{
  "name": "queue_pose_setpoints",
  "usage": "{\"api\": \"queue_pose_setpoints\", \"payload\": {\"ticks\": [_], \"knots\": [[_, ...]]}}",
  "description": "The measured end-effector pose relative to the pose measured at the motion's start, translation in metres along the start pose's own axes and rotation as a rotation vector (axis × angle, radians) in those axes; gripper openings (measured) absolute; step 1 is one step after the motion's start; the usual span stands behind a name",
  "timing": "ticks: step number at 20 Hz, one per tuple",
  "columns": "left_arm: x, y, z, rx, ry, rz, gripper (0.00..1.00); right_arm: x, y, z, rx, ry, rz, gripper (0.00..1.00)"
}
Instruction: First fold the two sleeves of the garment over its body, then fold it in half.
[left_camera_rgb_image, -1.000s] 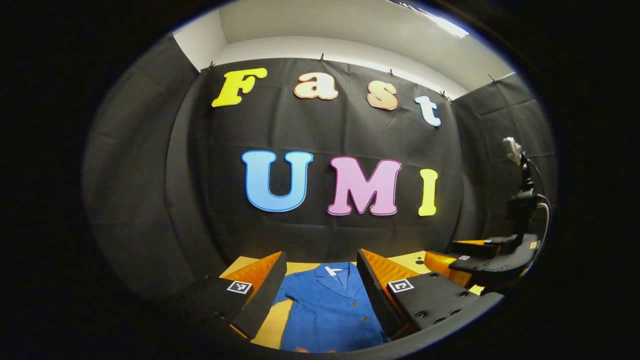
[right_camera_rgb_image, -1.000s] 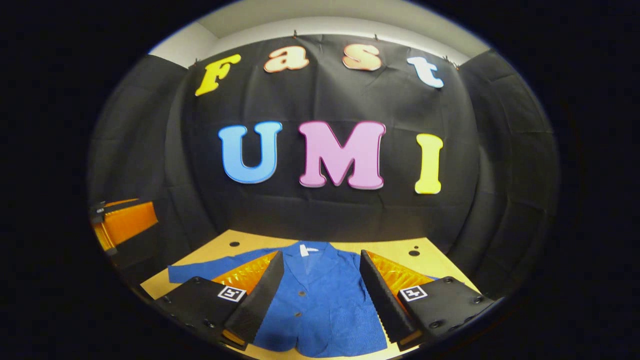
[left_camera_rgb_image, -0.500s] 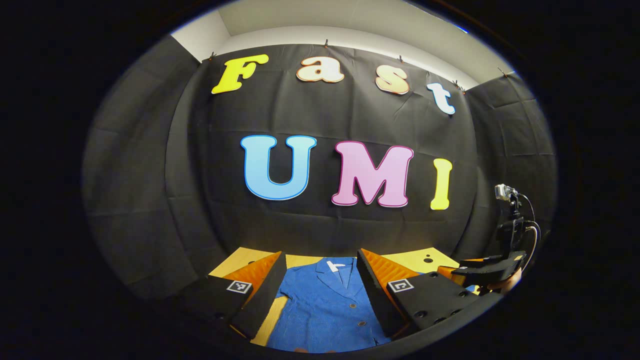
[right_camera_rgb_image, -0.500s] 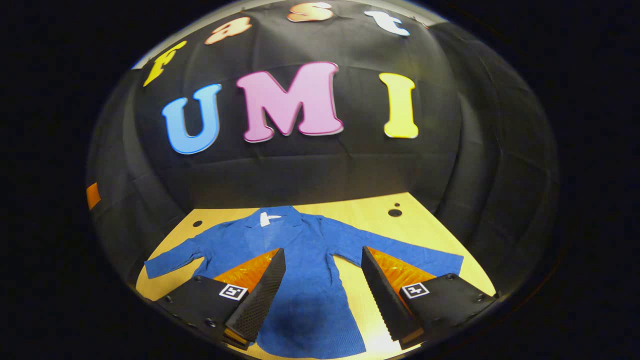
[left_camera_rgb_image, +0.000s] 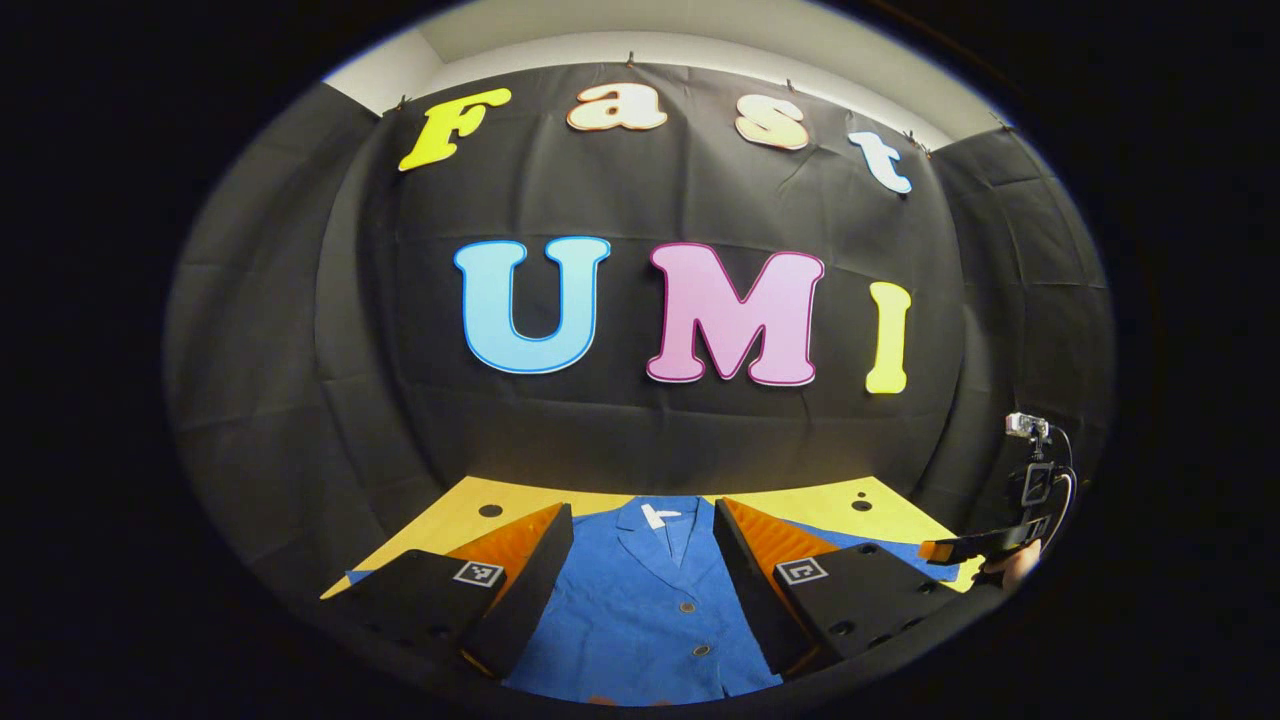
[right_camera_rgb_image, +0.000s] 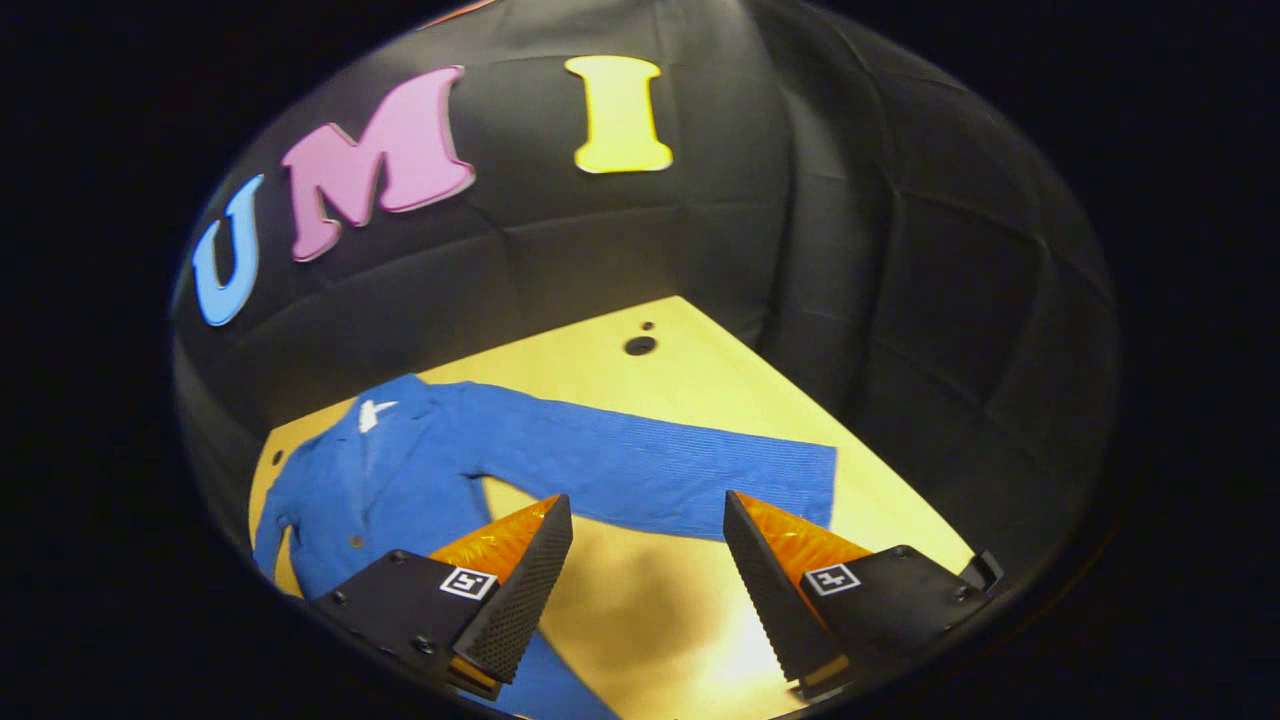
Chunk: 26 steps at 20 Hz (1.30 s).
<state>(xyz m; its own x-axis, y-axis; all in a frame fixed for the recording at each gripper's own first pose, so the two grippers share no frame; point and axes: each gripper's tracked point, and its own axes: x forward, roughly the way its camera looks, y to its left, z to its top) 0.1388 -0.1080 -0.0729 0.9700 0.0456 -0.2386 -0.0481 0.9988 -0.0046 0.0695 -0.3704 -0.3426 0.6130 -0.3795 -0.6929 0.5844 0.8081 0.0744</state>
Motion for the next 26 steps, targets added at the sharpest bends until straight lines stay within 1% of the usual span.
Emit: {"api": "queue_pose_setpoints", "payload": {"ticks": [2, 4, 5, 6, 8, 10, 12, 13, 14, 17, 18, 19, 22, 23, 25, 26], "knots": [[0.006, -0.009, -0.003, 0.000, 0.020, -0.001, 0.81, 0.019, -0.038, -0.015, 0.039, 0.081, -0.066, 0.96], [0.012, -0.021, -0.007, -0.031, 0.046, -0.018, 0.81, 0.037, -0.071, -0.021, 0.097, 0.118, -0.120, 0.98], [0.015, -0.027, -0.008, -0.050, 0.059, -0.025, 0.81, 0.044, -0.085, -0.024, 0.117, 0.132, -0.142, 0.94], [0.016, -0.032, -0.009, -0.065, 0.067, -0.030, 0.81, 0.053, -0.096, -0.028, 0.142, 0.156, -0.158, 0.97], [0.020, -0.040, -0.008, -0.076, 0.077, -0.034, 0.81, 0.070, -0.111, -0.043, 0.187, 0.221, -0.176, 0.97], [0.024, -0.047, -0.009, -0.064, 0.081, -0.038, 0.81, 0.079, -0.123, -0.057, 0.222, 0.287, -0.199, 0.96], [0.025, -0.050, -0.009, -0.047, 0.085, -0.037, 0.81, 0.083, -0.123, -0.065, 0.243, 0.332, -0.198, 0.97], [0.026, -0.051, -0.009, -0.044, 0.086, -0.038, 0.81, 0.082, -0.125, -0.066, 0.232, 0.345, -0.197, 0.96], [0.027, -0.051, -0.010, -0.045, 0.088, -0.036, 0.81, 0.087, -0.125, -0.061, 0.222, 0.321, -0.202, 0.96], [0.031, -0.053, -0.012, -0.050, 0.099, -0.029, 0.81, 0.085, -0.124, -0.066, 0.169, 0.346, -0.217, 0.96], [0.033, -0.054, -0.013, -0.054, 0.103, -0.027, 0.81, 0.083, -0.125, -0.070, 0.133, 0.366, -0.229, 0.90], [0.034, -0.055, -0.013, -0.057, 0.105, -0.026, 0.81, 0.084, -0.121, -0.068, 0.117, 0.374, -0.216, 0.89], [0.033, -0.057, -0.015, -0.061, 0.102, -0.026, 0.81, 0.089, -0.117, -0.068, 0.141, 0.418, -0.216, 0.67], [0.033, -0.056, -0.013, -0.060, 0.101, -0.023, 0.81, 0.090, -0.117, -0.066, 0.167, 0.423, -0.212, 0.71], [0.033, -0.054, -0.011, -0.058, 0.095, -0.018, 0.81, 0.092, -0.117, -0.064, 0.199, 0.432, -0.205, 0.30], [0.033, -0.053, -0.012, -0.059, 0.094, -0.014, 0.80, 0.097, -0.117, -0.067, 0.204, 0.435, -0.185, 0.30]]}}
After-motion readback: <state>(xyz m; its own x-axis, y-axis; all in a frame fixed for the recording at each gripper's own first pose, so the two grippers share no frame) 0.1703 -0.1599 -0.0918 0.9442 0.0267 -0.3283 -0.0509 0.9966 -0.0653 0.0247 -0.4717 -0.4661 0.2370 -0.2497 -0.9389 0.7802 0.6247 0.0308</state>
